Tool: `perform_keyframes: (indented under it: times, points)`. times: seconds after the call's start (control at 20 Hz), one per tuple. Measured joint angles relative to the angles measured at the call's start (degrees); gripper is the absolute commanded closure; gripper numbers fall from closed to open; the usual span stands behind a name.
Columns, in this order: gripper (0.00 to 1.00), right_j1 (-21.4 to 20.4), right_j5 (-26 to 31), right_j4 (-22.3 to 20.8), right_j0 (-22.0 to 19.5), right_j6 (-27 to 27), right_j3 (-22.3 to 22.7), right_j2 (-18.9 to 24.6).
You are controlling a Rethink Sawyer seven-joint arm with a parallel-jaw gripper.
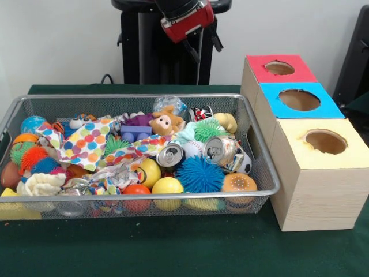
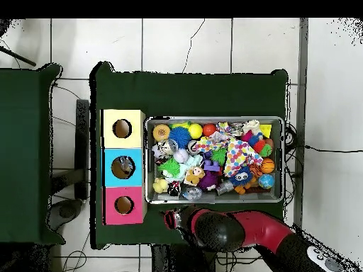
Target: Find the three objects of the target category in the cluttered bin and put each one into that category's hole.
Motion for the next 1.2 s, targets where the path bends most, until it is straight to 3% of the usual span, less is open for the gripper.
perform_keyframes:
  times: [0.65,1.2]
  points:
    - [0.0,0.0,18.5,0.8,-5.5,0.0,0.0,-0.8]
    - [0.0,0.0,19.2,0.8,-6.0,0.0,-1.1,-1.0]
